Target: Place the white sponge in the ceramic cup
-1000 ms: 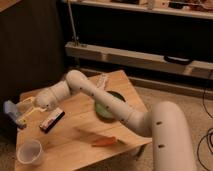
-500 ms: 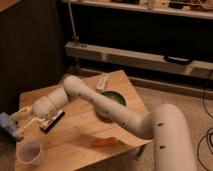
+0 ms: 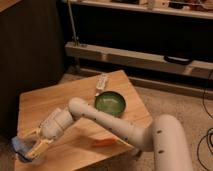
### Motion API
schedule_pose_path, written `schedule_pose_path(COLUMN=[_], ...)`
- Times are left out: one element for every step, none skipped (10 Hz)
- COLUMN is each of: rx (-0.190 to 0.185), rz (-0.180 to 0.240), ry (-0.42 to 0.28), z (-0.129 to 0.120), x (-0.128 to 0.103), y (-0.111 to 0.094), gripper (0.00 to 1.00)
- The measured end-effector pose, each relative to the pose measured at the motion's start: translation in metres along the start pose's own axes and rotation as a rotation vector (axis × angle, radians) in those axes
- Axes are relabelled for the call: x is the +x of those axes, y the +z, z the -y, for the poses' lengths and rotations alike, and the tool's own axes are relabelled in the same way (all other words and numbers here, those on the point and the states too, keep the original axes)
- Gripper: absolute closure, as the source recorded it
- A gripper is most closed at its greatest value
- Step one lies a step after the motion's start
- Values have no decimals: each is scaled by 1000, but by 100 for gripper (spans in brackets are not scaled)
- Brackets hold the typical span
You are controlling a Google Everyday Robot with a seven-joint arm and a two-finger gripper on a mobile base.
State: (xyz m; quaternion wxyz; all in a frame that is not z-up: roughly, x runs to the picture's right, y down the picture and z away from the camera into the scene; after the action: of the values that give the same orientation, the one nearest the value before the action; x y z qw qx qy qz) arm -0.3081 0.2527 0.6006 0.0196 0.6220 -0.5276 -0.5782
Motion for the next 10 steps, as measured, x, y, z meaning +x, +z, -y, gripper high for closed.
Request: schedule_pose_path(rx=[-18,-24,-28,-33,-38,-40,-41,-30,-21,-17], rz=[1,3,3,3,0,-1,-1,2,7,11], ry=[2,3,5,6,6,5,3,0,0,3], z=[0,-1,-3,-7,-11,-15,-29,-36,-38,-39], x=[0,0,0,0,2,3,9,12,13,13], y=[-4,-5,-4,-3,-3,-1,4,12,16,17], gripper=[84,84,84,84,84,84,81,71,62,49])
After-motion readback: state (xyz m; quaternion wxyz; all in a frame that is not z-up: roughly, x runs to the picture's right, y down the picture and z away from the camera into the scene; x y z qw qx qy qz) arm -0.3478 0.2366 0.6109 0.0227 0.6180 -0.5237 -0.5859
